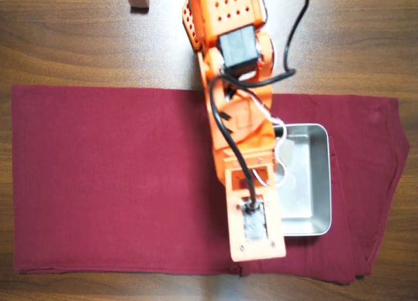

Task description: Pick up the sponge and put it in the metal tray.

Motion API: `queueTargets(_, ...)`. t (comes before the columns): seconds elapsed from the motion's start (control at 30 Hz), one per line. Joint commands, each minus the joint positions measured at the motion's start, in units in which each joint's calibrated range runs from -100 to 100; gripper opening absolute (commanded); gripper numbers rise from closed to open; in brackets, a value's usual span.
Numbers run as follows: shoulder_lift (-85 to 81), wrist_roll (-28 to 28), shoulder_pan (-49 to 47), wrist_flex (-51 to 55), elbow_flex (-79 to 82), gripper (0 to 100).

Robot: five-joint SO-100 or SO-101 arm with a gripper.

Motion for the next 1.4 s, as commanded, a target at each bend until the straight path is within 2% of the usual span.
queueTargets(0.0,-13.7,3.3,6.4,0.0,10.6,0)
queueTargets(0.13,-36.5,4.5,11.6,2.2,28.9,0)
queueTargets(0.27,-47.8,3.9,12.1,12.5,35.7,0)
queueTargets(0.6,-47.9,2.4,16.7,17.7,51.5,0)
queueTargets(0.7,-47.9,2.5,15.9,24.4,51.5,0)
queueTargets(0.77,-47.9,5.1,15.5,34.8,51.5,0)
queueTargets(0.8,-47.9,2.1,14.4,36.8,51.5,0)
queueTargets(0.9,-47.9,1.4,11.5,36.8,51.5,1)
queueTargets(1.37,-47.9,1.4,11.5,36.8,51.5,1)
